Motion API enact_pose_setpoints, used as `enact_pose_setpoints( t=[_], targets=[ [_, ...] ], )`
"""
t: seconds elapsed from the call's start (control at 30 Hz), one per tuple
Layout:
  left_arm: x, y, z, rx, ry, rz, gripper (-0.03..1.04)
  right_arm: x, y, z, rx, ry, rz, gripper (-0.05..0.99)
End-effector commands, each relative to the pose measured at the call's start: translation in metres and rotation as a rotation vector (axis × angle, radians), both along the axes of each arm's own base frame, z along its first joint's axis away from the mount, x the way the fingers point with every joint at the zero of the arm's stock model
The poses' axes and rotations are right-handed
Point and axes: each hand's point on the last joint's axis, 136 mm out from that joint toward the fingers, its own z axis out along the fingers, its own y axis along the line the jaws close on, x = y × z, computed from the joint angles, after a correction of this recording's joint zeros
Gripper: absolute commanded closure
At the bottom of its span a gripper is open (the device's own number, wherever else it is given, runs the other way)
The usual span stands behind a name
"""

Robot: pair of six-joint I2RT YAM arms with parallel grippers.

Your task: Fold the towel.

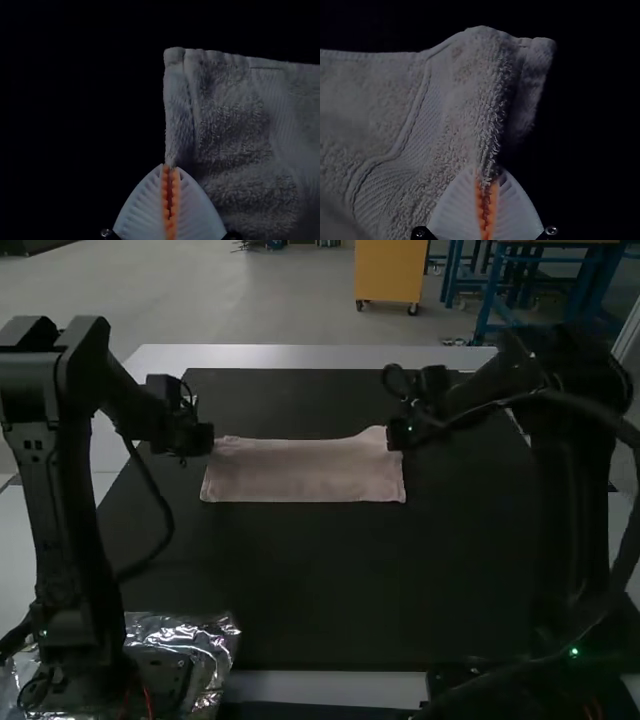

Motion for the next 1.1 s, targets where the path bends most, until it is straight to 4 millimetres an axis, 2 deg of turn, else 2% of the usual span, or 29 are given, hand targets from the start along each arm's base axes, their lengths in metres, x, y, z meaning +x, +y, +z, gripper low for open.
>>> enact_pose_setpoints(
  t=[0.0, 0.5, 0.7, 0.83, 1.07],
  targets=[
    [-0.003, 0.015, 0.025, 0.022, -0.052, 0.023, 0.99, 0.001, -0.017, 0.030, 0.010, -0.049, -0.039, 0.96],
    [-0.045, 0.007, 0.055, 0.032, -0.095, 0.013, 0.99, -0.048, -0.026, 0.039, 0.051, -0.017, -0.032, 0.96],
    [-0.059, 0.005, 0.063, 0.033, -0.083, 0.013, 0.99, -0.066, -0.027, 0.034, 0.066, 0.013, -0.034, 0.96],
    [-0.073, 0.005, 0.052, 0.030, -0.051, 0.017, 0.99, -0.080, -0.028, 0.020, 0.066, 0.048, -0.027, 0.96],
    [-0.108, 0.002, 0.012, 0.022, 0.010, 0.019, 0.99, -0.100, -0.032, -0.012, 0.072, 0.079, -0.037, 0.95]
  ],
)
